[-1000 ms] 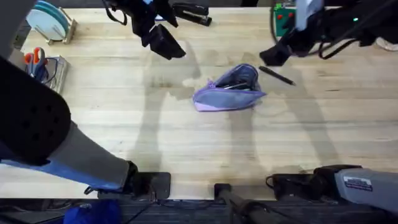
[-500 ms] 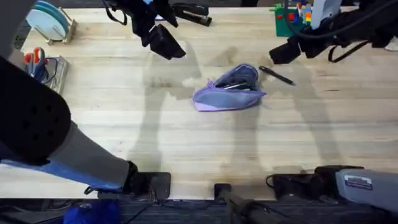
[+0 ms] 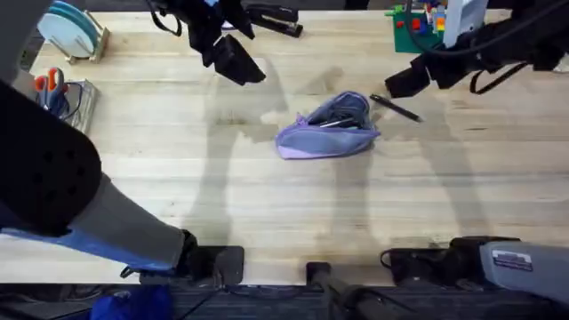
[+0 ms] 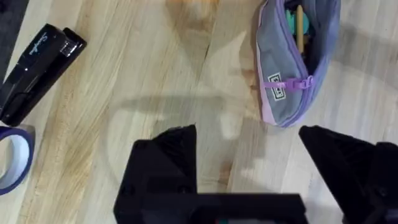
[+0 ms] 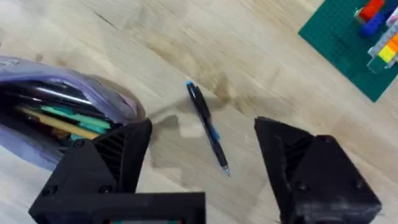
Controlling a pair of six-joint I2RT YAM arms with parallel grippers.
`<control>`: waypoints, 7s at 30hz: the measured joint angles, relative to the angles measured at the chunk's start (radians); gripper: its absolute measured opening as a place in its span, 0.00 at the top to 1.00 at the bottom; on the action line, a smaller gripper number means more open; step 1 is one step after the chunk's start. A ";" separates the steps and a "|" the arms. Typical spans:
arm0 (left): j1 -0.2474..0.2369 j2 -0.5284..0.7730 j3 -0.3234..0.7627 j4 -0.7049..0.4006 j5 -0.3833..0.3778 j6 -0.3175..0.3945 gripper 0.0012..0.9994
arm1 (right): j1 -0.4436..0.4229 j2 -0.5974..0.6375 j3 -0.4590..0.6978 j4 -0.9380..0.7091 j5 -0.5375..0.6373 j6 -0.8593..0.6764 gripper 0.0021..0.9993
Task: Unzip the bag, pick up the pens from the table one at a time and place them inside, then zip the bag closed.
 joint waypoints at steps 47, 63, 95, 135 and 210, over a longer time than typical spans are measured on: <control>0.000 0.000 0.000 0.000 0.000 0.000 0.01 | -0.037 0.345 0.003 0.020 0.068 -0.076 0.00; 0.000 0.000 0.000 0.000 0.000 0.000 0.01 | -0.043 0.359 0.021 0.010 0.069 -0.079 0.41; 0.000 0.000 0.000 0.000 0.000 0.000 0.01 | -0.046 0.344 0.018 0.019 0.082 -0.083 0.97; 0.000 0.000 0.000 0.000 0.000 0.000 0.01 | -0.046 -0.169 0.004 0.047 -0.542 -0.355 0.97; 0.000 0.000 0.000 0.000 0.000 0.000 0.01 | 0.237 0.255 0.004 -0.173 -0.440 -1.038 0.97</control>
